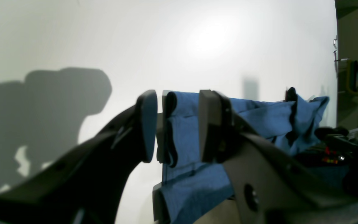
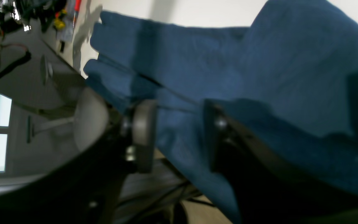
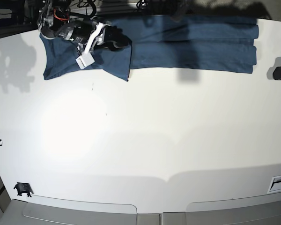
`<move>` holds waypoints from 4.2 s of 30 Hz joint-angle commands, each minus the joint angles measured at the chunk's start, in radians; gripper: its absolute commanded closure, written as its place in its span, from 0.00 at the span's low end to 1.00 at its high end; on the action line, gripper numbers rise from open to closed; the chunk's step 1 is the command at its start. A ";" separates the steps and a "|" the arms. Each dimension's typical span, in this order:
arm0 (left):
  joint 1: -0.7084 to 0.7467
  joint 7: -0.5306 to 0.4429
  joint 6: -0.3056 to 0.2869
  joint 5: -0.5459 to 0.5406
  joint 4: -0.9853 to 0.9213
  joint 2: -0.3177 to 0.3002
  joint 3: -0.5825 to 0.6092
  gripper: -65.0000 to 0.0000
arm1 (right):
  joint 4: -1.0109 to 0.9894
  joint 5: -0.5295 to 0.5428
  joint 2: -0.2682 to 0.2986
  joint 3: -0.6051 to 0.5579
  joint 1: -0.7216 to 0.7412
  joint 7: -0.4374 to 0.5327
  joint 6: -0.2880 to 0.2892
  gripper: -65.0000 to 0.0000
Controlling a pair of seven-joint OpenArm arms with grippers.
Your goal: Fold the T-shirt properly
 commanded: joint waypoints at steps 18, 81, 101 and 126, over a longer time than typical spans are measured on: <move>0.171 -0.020 -0.006 -0.025 0.014 0.037 -0.210 0.69 | 0.146 0.061 0.008 0.005 0.063 0.063 0.006 0.60; 0.291 -0.182 -0.006 0.178 0.112 0.346 -0.042 0.82 | 0.145 -0.048 0.008 0.005 0.161 0.157 0.006 0.60; 0.277 -0.232 -0.006 0.098 0.112 0.346 -0.042 0.66 | 0.145 -0.048 0.008 0.005 0.161 0.157 0.006 0.60; 0.291 -0.212 -0.006 0.082 0.340 0.374 -0.042 1.00 | 0.145 -0.401 0.008 0.005 0.161 0.291 -0.105 0.60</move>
